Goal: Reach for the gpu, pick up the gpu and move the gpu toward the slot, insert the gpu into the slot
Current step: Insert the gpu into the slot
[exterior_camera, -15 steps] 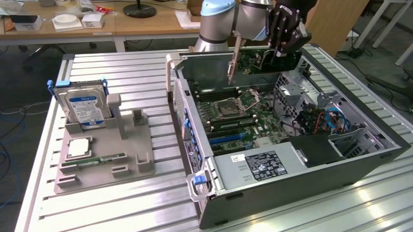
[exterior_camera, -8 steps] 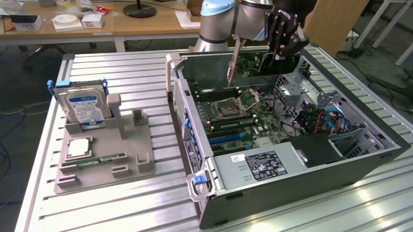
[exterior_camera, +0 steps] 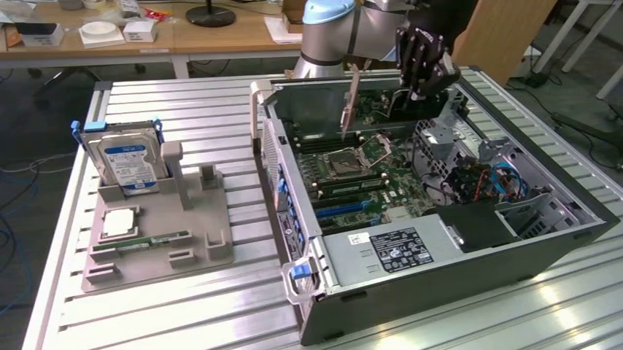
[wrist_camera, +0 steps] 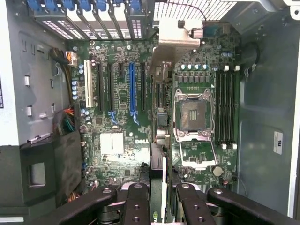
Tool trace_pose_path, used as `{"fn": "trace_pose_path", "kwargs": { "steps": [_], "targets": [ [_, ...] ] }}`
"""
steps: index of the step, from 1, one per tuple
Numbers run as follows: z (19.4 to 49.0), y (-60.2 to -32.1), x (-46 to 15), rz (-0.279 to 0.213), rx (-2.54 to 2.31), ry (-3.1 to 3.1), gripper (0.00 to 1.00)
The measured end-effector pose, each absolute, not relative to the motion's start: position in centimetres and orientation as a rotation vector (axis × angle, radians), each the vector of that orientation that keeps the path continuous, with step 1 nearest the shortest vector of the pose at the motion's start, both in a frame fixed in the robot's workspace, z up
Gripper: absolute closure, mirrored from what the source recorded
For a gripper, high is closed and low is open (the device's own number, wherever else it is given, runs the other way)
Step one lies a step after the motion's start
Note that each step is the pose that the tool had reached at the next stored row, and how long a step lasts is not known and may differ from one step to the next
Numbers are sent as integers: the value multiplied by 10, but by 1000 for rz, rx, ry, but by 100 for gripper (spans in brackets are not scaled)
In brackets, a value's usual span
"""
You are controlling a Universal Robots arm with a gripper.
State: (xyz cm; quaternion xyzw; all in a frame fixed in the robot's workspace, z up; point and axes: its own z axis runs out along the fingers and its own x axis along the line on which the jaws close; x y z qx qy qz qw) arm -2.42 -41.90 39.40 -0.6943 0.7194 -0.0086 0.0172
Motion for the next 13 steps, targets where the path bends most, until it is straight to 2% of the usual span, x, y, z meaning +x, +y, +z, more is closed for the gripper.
{"fn": "trace_pose_path", "kwargs": {
  "steps": [13],
  "targets": [
    [370, -420, -24, -26, -2158, 2236, 73]
  ]
}}
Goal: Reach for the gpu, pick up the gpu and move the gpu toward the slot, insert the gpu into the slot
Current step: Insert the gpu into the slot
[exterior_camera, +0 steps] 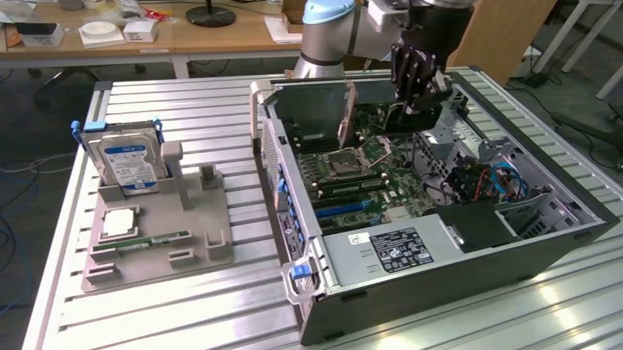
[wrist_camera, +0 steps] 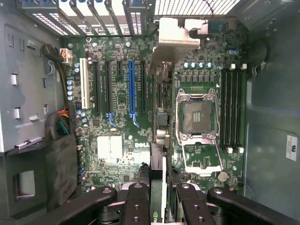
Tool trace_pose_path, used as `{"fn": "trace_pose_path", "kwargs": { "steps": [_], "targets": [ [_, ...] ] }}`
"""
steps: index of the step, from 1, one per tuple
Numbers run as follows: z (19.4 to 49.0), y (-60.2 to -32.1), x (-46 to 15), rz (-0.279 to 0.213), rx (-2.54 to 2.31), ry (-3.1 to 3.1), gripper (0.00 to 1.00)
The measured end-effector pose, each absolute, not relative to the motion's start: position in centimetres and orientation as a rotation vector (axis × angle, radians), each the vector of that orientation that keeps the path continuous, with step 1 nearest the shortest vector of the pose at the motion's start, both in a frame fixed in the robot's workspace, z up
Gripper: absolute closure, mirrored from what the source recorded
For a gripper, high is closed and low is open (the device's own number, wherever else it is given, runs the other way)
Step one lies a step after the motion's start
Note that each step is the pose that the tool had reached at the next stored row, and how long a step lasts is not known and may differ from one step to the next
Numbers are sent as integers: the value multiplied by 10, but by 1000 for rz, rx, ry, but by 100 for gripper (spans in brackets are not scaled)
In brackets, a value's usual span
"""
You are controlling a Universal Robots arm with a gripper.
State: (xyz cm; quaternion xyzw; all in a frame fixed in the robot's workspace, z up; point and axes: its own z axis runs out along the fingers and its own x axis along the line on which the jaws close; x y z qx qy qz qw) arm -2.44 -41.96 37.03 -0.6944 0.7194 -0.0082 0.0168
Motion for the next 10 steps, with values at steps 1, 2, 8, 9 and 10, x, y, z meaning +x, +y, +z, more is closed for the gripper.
{"fn": "trace_pose_path", "kwargs": {
  "steps": [1, 2, 8, 9, 10],
  "targets": [
    [368, -420, -24, -26, -2158, 2236, 73],
    [367, -420, -24, -26, -2158, 2236, 73],
    [362, -420, -24, -27, -2159, 2237, 73],
    [362, -420, -24, -27, -2159, 2237, 73],
    [362, -420, -25, -27, -2159, 2237, 73]
  ]
}}
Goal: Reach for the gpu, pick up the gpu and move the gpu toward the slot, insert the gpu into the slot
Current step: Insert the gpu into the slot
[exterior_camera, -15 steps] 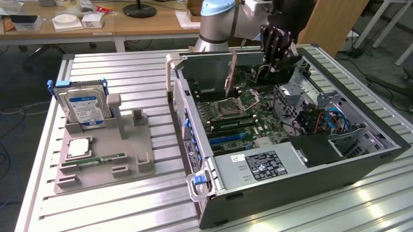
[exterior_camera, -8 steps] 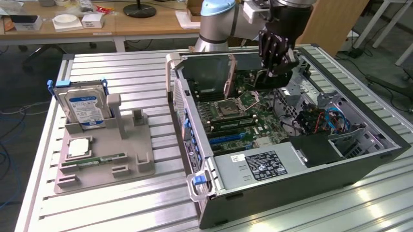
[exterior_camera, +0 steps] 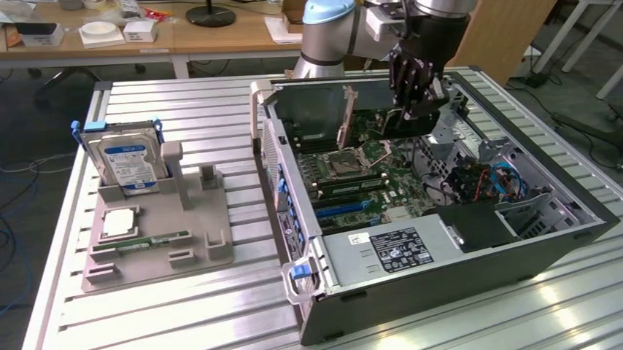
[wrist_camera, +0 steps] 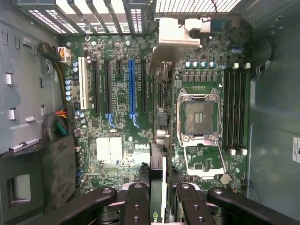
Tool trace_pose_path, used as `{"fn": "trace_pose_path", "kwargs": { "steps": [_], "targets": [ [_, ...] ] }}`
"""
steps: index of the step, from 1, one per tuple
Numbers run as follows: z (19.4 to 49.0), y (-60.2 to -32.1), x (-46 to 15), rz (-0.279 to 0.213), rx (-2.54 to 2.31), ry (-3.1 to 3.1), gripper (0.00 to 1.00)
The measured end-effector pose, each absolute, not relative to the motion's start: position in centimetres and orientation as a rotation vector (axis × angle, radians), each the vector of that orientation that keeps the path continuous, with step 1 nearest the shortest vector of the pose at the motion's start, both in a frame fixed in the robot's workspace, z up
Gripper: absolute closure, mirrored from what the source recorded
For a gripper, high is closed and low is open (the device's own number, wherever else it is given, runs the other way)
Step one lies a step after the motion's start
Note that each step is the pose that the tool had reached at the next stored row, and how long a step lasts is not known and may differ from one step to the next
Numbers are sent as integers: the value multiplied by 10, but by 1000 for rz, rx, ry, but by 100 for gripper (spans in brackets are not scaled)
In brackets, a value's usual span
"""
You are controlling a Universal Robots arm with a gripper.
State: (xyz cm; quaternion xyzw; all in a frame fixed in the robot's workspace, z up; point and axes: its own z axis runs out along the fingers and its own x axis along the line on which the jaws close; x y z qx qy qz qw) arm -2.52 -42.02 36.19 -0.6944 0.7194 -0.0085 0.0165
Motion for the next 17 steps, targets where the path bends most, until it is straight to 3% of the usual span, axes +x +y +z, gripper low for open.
{"fn": "trace_pose_path", "kwargs": {
  "steps": [17],
  "targets": [
    [355, -425, -61, -26, -2164, 2231, 73]
  ]
}}
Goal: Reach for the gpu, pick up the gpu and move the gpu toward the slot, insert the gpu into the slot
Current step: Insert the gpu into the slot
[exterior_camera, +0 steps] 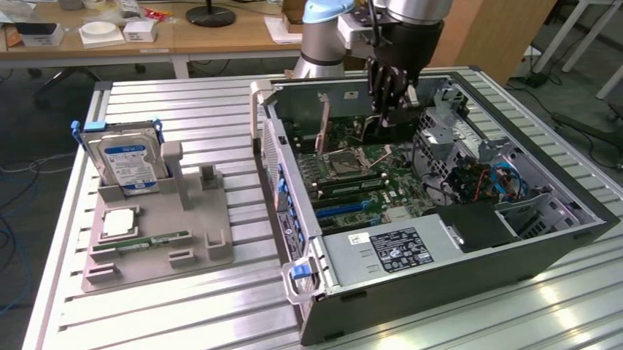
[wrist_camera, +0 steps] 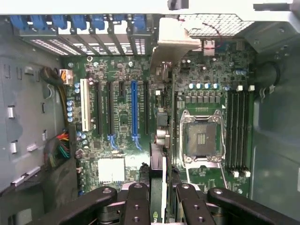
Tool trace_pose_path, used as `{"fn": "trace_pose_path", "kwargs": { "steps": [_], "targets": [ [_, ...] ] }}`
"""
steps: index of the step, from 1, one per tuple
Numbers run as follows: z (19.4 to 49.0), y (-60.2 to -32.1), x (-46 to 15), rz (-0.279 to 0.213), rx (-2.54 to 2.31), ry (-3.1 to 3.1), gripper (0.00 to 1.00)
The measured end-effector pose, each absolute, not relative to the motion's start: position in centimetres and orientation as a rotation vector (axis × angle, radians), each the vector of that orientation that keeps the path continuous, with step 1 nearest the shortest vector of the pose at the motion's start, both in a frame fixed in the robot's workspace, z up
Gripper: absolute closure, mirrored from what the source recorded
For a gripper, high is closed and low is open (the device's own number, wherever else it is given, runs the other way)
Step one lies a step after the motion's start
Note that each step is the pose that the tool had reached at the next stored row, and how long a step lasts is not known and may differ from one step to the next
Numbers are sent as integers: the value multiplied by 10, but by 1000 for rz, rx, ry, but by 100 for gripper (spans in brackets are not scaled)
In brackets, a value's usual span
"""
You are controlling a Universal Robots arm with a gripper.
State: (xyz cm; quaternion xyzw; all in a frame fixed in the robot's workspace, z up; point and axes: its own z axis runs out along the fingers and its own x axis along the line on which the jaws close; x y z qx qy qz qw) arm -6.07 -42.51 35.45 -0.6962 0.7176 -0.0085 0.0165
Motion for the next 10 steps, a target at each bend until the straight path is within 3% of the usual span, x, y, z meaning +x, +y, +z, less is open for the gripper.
{"fn": "trace_pose_path", "kwargs": {
  "steps": [10],
  "targets": [
    [344, -435, -62, -25, -2165, 2231, 73]
  ]
}}
